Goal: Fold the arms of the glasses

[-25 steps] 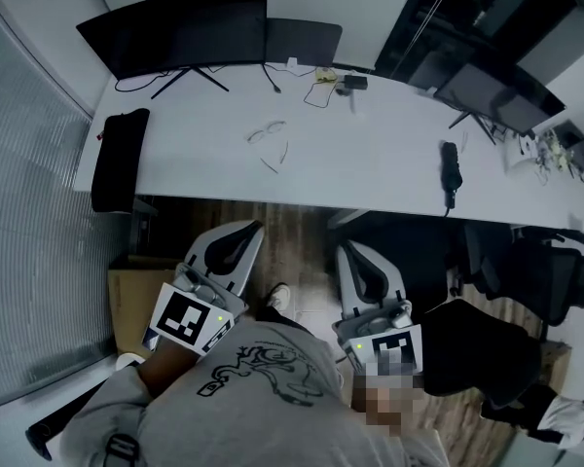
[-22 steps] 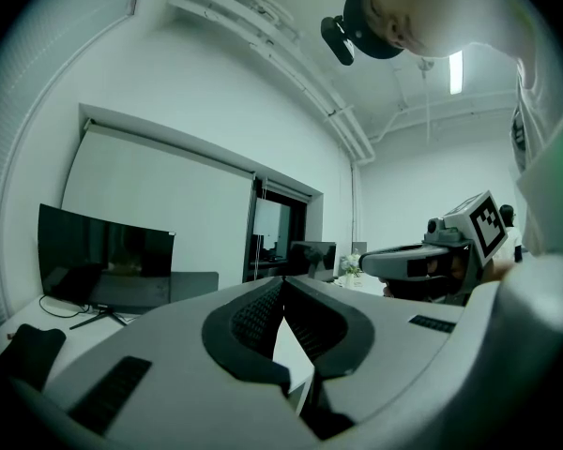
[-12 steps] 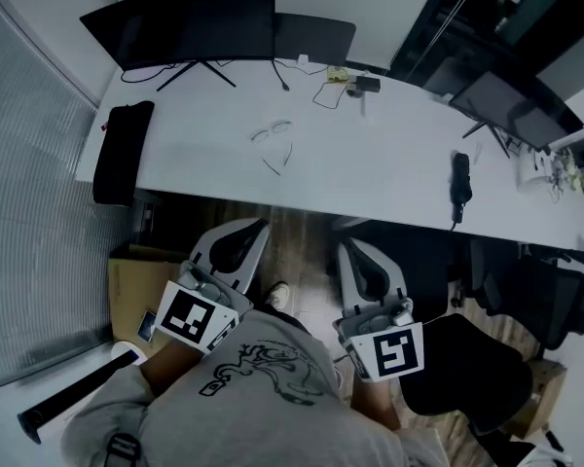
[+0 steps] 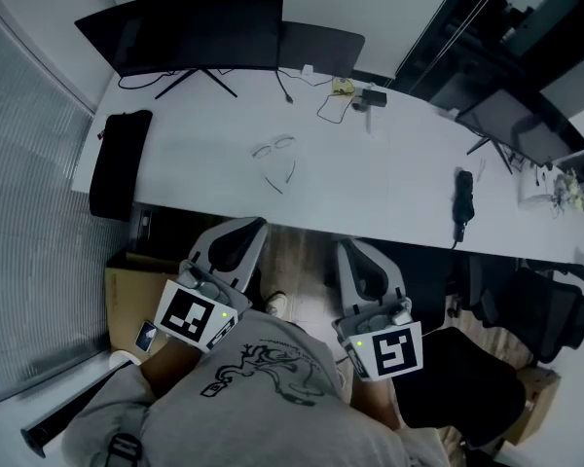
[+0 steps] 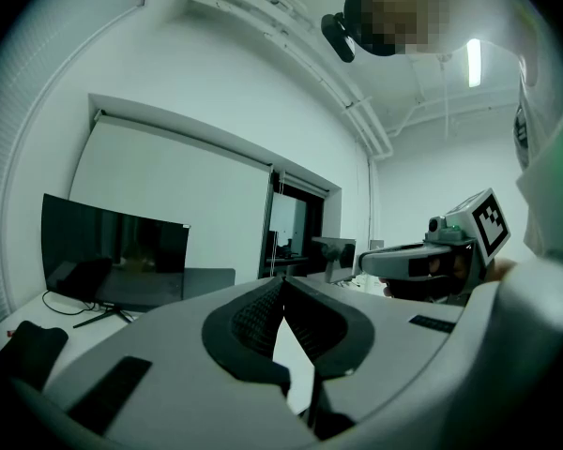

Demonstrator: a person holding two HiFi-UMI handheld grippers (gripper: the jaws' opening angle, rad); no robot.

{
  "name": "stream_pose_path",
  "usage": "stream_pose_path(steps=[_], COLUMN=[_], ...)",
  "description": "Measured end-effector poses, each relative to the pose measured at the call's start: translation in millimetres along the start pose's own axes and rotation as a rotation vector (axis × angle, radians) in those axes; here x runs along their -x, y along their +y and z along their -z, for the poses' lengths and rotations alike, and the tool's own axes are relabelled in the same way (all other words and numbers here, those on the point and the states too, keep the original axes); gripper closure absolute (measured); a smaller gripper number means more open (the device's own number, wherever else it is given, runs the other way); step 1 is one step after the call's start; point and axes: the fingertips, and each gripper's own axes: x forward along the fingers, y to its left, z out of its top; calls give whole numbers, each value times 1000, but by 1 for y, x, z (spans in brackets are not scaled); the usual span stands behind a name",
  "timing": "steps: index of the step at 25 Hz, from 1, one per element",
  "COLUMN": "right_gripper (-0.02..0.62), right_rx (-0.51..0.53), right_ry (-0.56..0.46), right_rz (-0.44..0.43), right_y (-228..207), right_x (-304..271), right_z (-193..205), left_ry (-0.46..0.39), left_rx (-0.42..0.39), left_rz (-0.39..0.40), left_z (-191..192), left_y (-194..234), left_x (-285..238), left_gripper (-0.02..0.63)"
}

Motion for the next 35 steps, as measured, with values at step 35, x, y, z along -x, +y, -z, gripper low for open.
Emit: stream_pose_path(steps=[35], right_gripper=[584], right_rx=[72], right_ry=[88], right_rz=[190], right_y=[-78], right_x=[-262], right_z=[21], left_ry=[173], left_rx=[-50], left_rz=[178], left_z=[56], left_y=[231], left_x=[-159], left_gripper=[584])
